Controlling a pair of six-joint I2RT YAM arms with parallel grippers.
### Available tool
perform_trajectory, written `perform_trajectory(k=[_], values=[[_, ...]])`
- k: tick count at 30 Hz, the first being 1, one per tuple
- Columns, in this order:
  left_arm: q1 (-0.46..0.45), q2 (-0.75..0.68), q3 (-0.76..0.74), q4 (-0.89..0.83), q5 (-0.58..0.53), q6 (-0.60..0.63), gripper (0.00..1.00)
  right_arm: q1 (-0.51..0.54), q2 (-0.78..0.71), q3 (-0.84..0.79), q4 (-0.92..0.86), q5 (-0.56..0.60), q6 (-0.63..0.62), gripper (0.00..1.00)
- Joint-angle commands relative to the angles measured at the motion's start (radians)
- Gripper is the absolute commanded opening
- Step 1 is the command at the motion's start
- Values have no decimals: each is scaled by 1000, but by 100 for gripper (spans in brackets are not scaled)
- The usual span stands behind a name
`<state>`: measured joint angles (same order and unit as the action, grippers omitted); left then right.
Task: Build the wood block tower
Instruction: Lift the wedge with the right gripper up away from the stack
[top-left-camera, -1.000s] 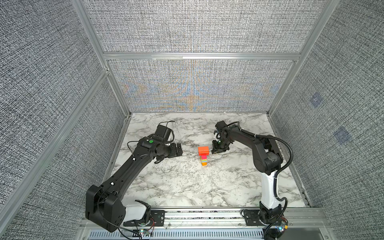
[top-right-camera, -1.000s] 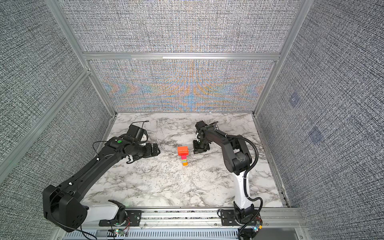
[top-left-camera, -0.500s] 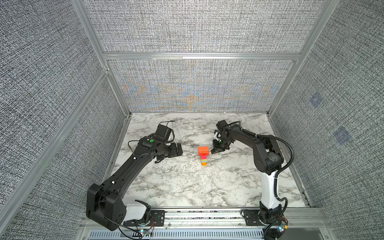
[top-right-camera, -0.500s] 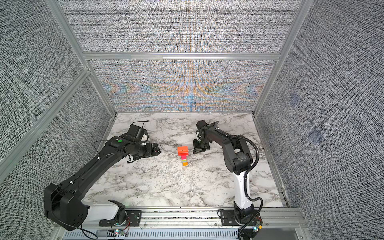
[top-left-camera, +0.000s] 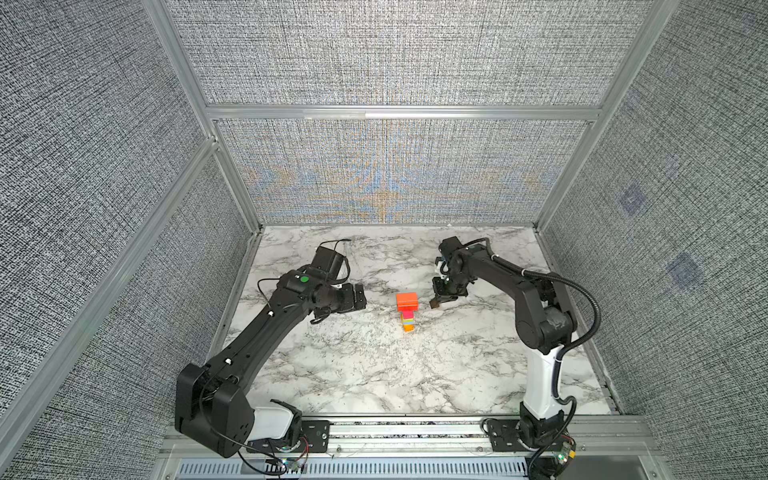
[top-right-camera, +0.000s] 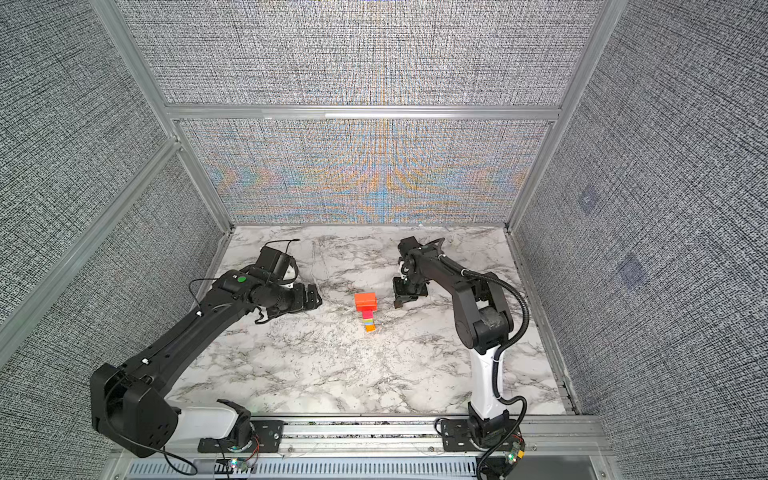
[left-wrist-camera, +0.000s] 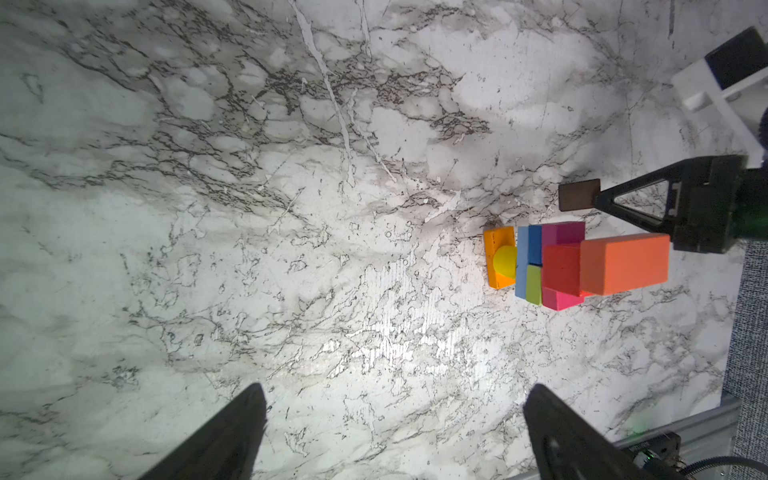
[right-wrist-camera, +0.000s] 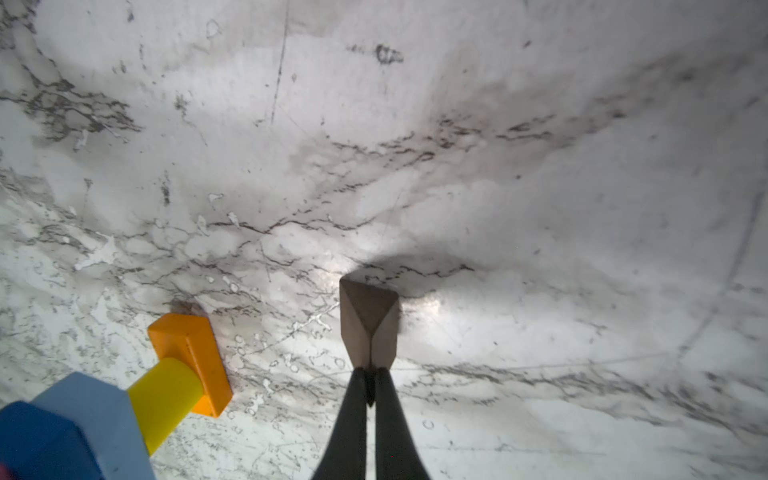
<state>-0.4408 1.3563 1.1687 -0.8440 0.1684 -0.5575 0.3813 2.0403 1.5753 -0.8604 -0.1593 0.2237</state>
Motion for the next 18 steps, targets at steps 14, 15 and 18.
perform_trajectory(k=[14,15,18], values=[[2,-4,-4,1,13,5,99,6,-25,19,-101,93,118,56],[2,-6,-7,3,14,5,99,5,-18,18,-103,89,124,57],[3,-15,-15,4,10,5,99,0,4,10,-102,73,172,58]])
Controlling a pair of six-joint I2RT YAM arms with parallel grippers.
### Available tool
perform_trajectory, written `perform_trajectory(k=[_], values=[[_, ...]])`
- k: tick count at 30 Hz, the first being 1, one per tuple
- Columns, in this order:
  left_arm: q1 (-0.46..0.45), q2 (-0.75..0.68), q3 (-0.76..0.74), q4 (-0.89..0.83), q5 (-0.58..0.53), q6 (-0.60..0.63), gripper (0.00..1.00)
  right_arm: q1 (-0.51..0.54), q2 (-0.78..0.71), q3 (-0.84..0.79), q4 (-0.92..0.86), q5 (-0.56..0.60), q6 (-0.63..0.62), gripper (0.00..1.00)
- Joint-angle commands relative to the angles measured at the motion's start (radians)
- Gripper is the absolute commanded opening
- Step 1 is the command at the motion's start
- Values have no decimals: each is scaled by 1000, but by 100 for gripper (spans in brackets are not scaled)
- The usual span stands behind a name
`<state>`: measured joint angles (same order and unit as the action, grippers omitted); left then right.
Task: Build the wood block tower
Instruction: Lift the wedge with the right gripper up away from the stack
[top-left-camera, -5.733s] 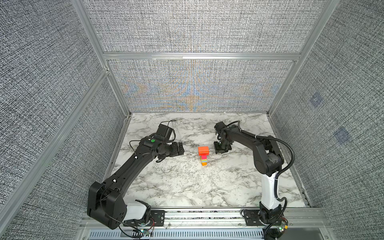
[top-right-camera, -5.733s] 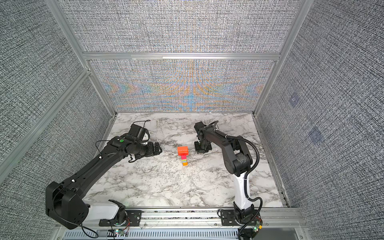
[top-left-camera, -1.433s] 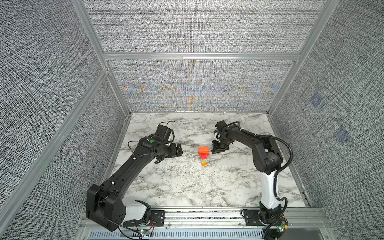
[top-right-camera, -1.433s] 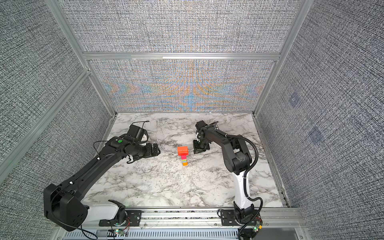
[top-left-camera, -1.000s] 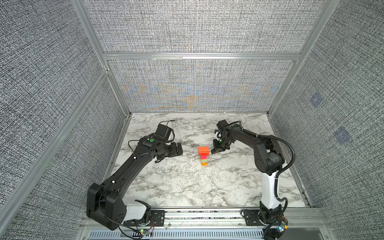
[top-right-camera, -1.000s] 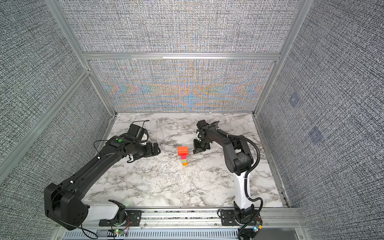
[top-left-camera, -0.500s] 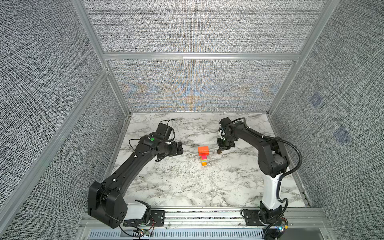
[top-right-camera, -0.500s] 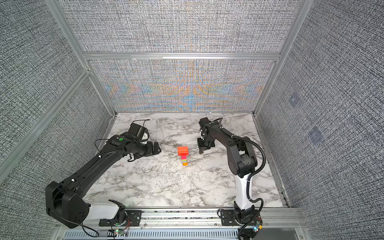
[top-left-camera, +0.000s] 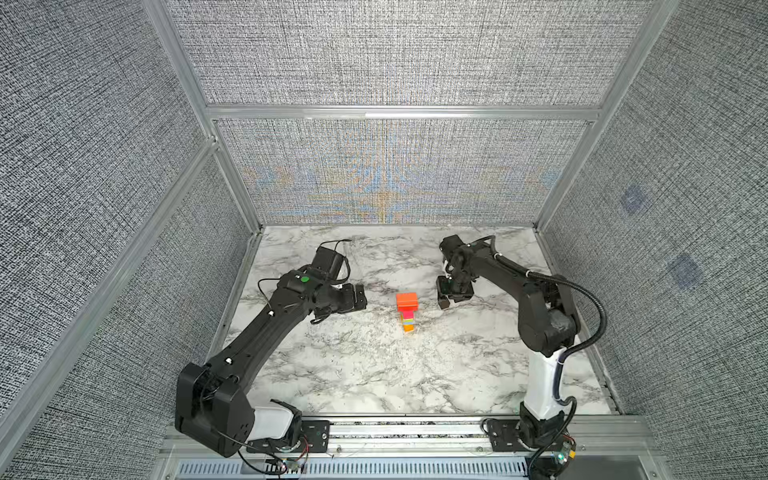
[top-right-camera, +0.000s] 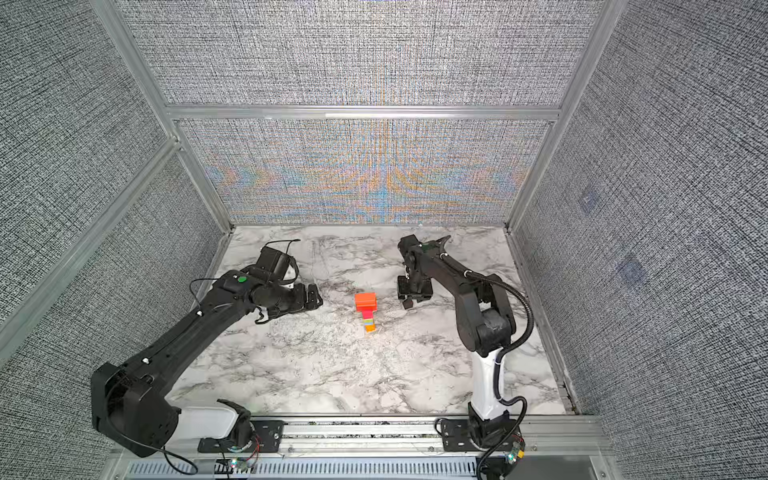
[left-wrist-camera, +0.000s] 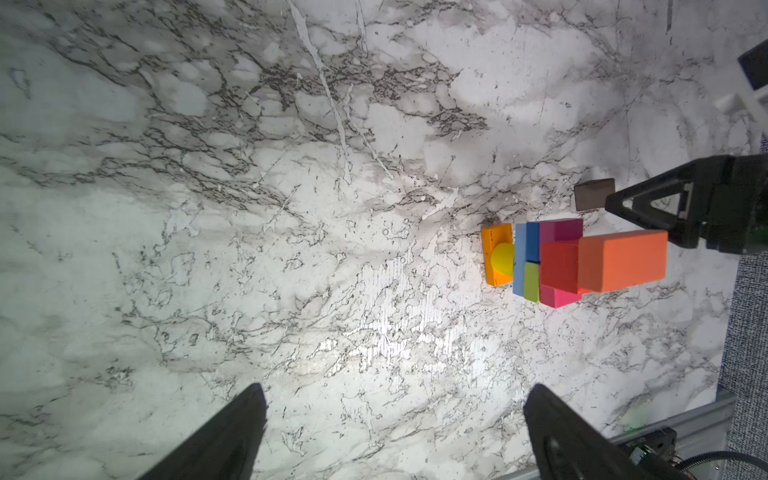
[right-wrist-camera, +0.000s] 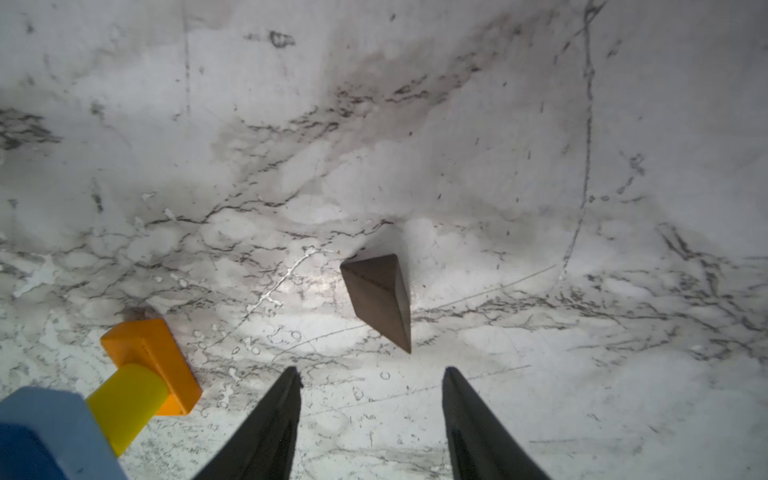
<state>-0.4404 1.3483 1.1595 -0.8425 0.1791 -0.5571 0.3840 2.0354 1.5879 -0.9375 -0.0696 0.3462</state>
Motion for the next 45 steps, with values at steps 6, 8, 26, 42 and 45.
perform_trajectory(k=[6,8,26,42,45], values=[[3,-11,-14,8,3,3,99,-19,-6,-63,47,-97,173,58],[2,-12,-17,9,2,3,99,-18,6,-72,65,-141,187,58],[8,-37,-44,5,-9,6,99,-28,148,90,19,-79,199,57],[16,-30,-49,16,0,10,99,-4,165,139,-54,34,137,23],[16,-31,-52,18,0,8,99,-4,161,141,-57,28,132,16]])
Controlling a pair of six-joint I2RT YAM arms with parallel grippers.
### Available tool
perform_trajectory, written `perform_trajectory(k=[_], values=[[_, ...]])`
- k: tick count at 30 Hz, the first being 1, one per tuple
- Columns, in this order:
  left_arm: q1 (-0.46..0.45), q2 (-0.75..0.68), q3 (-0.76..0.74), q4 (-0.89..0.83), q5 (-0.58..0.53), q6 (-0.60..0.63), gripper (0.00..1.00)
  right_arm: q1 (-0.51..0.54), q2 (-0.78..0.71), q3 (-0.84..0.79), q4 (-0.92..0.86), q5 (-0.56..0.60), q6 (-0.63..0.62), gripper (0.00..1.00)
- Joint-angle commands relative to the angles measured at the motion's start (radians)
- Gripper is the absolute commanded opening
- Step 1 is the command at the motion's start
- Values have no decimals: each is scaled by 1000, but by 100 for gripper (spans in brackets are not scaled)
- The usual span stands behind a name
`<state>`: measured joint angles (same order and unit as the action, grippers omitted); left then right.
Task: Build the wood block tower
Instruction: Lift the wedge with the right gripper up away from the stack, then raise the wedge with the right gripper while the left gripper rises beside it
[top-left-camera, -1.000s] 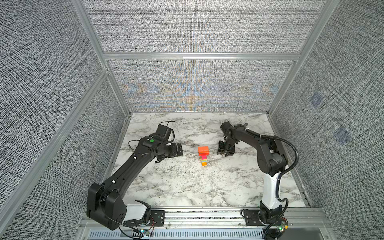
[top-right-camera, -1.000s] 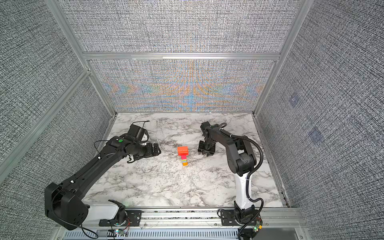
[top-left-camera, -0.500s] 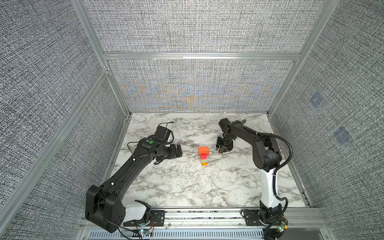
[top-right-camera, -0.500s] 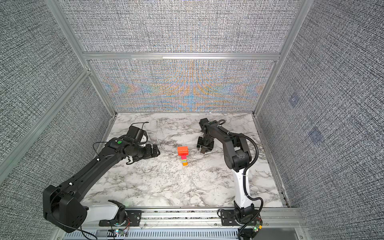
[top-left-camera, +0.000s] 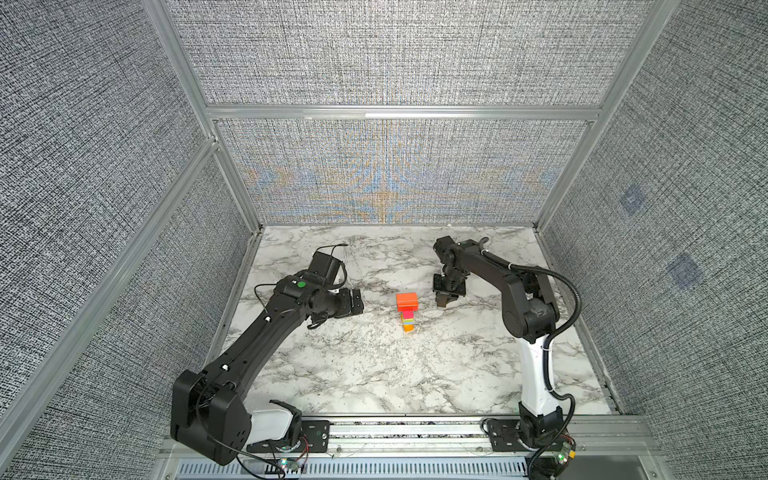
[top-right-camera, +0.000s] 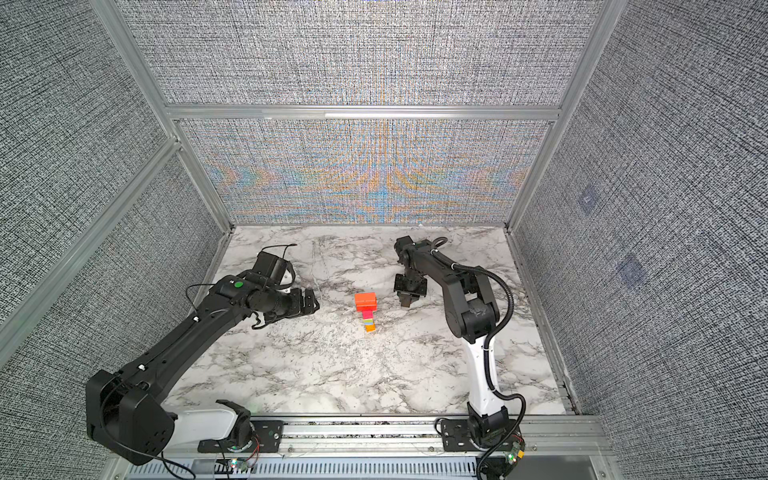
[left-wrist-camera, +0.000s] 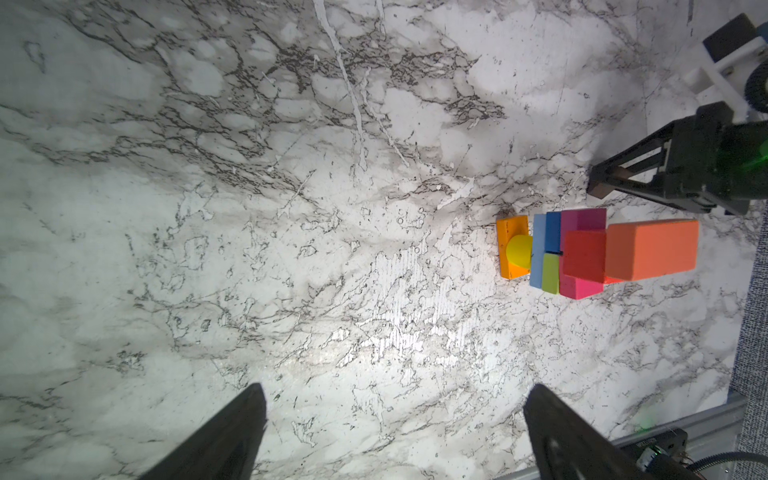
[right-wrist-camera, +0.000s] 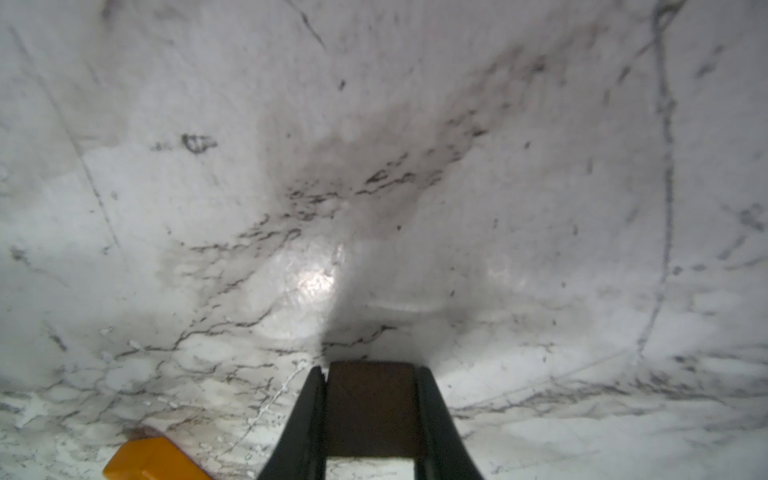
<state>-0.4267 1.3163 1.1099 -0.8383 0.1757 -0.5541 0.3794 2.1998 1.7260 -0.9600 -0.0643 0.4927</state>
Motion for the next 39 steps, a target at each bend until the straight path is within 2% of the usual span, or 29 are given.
perform_trajectory(k=[1,6,13,15,17,19,22,24,30,35,39], values=[[3,-1,-1,13,2,6,99,1,-8,4,-35,18,-17,15],[4,-29,-1,32,38,13,99,-6,-69,-12,-3,-73,-35,12],[12,-173,-67,249,157,-7,99,-87,-337,-158,189,-367,-59,12],[17,-207,-80,315,185,-15,98,-108,-398,-172,211,-421,-62,12],[19,-217,-75,367,220,-18,94,-123,-439,-171,237,-484,-59,12],[19,-213,-68,424,255,-25,85,-135,-465,-171,288,-574,-36,12],[22,-190,-67,518,302,-36,69,-149,-477,-161,392,-702,26,12],[24,-168,-70,587,350,-44,67,-152,-470,-144,456,-768,74,12],[34,-57,-23,718,484,-69,72,-149,-429,-66,610,-886,205,12],[44,19,13,854,576,-126,74,-124,-376,31,618,-914,246,12],[47,81,50,933,620,-156,74,-107,-350,60,694,-949,320,12]])
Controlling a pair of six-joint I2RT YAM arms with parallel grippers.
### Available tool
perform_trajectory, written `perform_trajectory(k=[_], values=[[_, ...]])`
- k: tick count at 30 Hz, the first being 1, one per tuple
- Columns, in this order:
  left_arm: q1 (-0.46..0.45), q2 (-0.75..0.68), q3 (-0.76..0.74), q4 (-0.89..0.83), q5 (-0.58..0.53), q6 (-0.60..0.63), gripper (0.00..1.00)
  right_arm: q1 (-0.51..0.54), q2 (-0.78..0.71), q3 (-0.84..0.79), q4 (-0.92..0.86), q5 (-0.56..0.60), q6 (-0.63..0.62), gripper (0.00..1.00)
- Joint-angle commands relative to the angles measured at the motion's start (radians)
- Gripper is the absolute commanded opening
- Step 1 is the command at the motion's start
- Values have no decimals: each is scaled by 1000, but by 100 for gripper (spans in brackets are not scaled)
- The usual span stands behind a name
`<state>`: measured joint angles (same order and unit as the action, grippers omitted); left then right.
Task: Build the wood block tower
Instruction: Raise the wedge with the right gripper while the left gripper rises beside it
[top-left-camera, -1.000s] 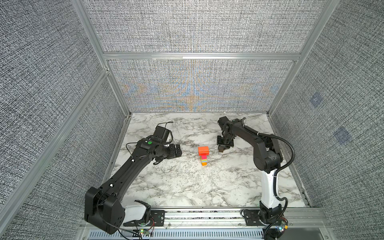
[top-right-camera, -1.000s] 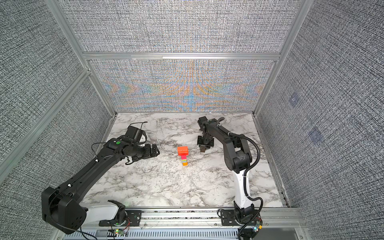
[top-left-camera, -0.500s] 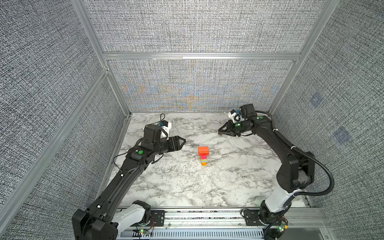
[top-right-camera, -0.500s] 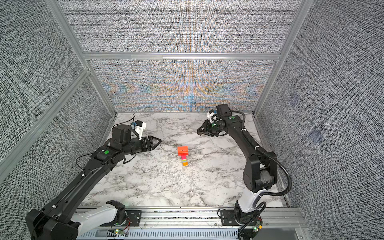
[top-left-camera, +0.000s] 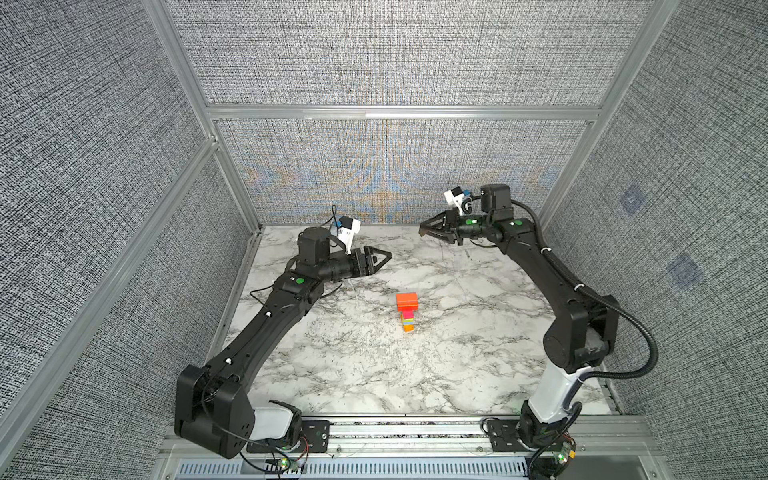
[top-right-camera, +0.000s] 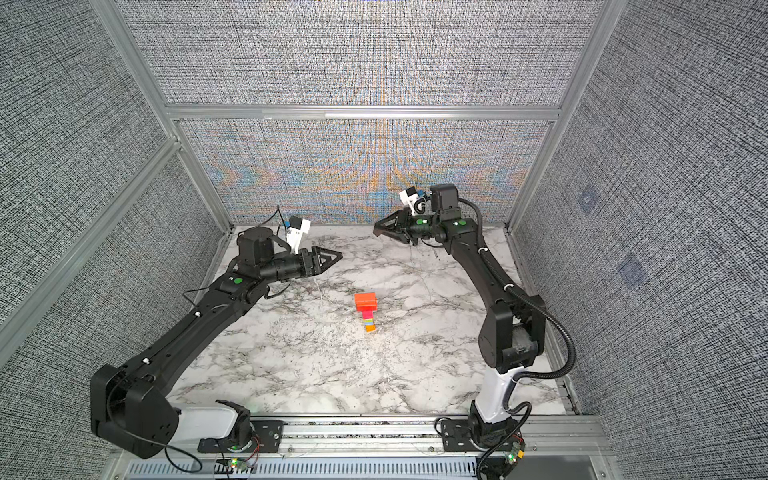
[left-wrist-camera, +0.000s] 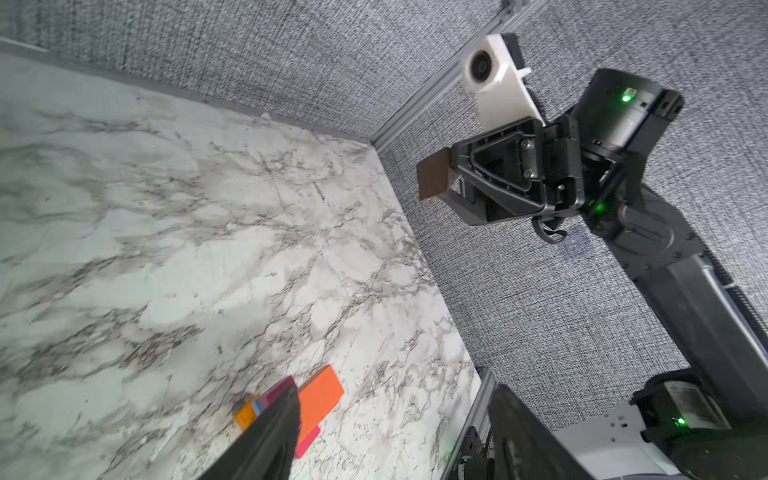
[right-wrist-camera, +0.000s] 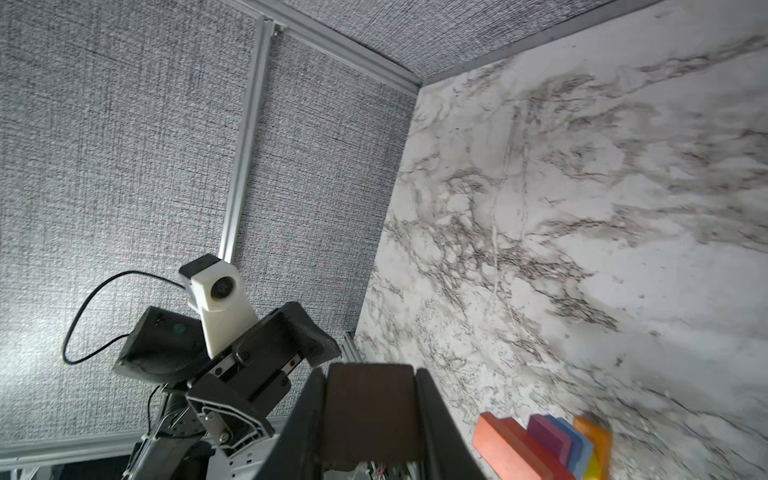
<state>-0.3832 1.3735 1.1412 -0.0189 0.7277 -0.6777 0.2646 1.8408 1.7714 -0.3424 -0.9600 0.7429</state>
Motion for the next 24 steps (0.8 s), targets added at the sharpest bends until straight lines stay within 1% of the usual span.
perform_trajectory(k=[1,5,7,12,14,16,18,19,21,23,24], values=[[5,40,29,131,77,-43,74,13,16,21,94,-58,87,12],[13,98,33,266,116,-128,76,39,41,50,111,-72,115,12],[15,125,24,369,136,-190,78,49,49,56,102,-72,113,12],[24,183,-3,571,149,-308,78,63,47,40,136,-75,143,12],[27,226,2,685,179,-377,78,70,48,36,160,-82,159,12],[29,280,12,828,194,-496,75,75,51,32,188,-91,179,12],[31,328,11,951,175,-608,70,74,52,20,231,-100,207,13],[33,351,12,1004,163,-660,66,75,53,12,264,-109,244,12],[35,392,17,1097,149,-747,61,75,56,8,298,-113,269,13],[33,410,18,1157,137,-800,58,75,60,14,292,-111,265,12],[34,408,18,1149,133,-799,58,74,62,18,288,-111,260,12]])
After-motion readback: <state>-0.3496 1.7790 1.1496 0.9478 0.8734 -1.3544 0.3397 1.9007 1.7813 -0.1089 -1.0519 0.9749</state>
